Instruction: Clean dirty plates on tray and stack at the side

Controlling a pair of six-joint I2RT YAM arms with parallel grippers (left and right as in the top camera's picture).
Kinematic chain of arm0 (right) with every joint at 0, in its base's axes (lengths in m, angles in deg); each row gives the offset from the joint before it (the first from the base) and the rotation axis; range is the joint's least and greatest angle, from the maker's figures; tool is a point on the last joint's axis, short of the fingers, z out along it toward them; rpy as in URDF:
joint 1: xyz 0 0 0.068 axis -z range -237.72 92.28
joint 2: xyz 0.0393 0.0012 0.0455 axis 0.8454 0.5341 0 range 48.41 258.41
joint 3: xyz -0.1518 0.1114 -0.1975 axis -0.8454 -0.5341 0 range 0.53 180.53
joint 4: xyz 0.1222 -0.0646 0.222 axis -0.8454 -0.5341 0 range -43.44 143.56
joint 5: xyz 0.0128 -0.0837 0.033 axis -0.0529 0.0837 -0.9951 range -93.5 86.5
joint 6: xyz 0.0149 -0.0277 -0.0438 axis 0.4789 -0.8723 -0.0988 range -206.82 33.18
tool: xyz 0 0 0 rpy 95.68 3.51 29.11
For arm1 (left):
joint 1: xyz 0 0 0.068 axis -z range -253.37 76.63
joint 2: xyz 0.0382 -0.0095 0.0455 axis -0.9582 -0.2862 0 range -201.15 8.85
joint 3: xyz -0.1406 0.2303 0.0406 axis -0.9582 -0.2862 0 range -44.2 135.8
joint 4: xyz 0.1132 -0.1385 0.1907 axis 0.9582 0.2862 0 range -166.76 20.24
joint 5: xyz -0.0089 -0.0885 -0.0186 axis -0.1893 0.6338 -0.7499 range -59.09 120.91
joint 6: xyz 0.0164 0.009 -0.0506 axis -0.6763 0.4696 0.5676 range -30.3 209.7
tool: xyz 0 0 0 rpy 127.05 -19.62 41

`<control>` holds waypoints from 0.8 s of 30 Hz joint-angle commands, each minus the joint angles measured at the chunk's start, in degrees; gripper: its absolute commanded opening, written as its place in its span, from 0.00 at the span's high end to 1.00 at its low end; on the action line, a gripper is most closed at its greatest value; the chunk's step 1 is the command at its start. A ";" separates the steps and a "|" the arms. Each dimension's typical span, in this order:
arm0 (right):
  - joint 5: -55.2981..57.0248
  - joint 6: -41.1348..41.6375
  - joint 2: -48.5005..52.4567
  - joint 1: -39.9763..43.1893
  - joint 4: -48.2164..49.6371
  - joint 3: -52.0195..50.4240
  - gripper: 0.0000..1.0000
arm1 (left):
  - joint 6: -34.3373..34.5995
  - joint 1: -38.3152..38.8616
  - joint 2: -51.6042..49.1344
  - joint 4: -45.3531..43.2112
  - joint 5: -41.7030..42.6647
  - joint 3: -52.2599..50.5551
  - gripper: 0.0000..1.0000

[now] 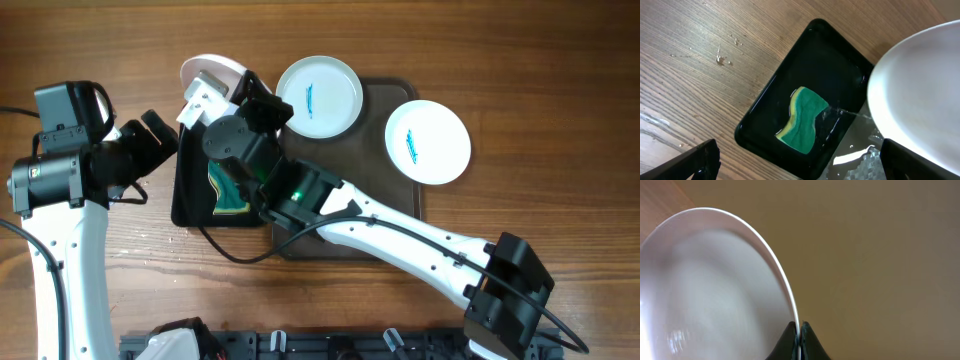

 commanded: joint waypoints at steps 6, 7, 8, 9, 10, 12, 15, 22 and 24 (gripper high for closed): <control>3.76 -3.65 0.28 -0.50 2.64 1.11 0.96 | -0.31 -0.31 0.31 0.00 0.66 0.79 0.00; 3.74 -3.65 0.28 -0.50 2.73 1.11 0.96 | -0.31 -0.31 0.31 0.00 0.66 0.79 0.00; 3.74 -3.65 0.28 -0.50 2.86 1.11 0.96 | -0.31 -0.31 0.31 -0.02 0.66 0.79 0.00; 3.74 -3.63 0.28 -0.50 2.97 1.11 0.96 | -0.31 -0.31 0.31 -0.02 0.66 0.79 0.00; 3.74 -3.63 0.28 -0.50 3.02 1.11 0.96 | -0.31 -0.31 0.31 0.00 0.66 0.79 0.00; 3.74 -3.58 0.28 -0.50 3.02 1.11 0.96 | -0.31 -0.31 0.31 -0.02 0.66 0.79 0.00; 3.74 -3.58 0.28 -0.50 3.02 1.11 0.96 | -0.31 -0.31 0.31 -0.02 0.66 0.79 0.00; 3.45 0.52 0.28 -0.55 2.69 1.11 0.96 | -0.31 -0.31 0.31 0.00 0.66 0.79 0.00; 3.65 -1.31 0.28 -0.28 1.75 0.87 0.96 | -0.31 -0.31 0.31 -0.02 0.66 0.79 0.00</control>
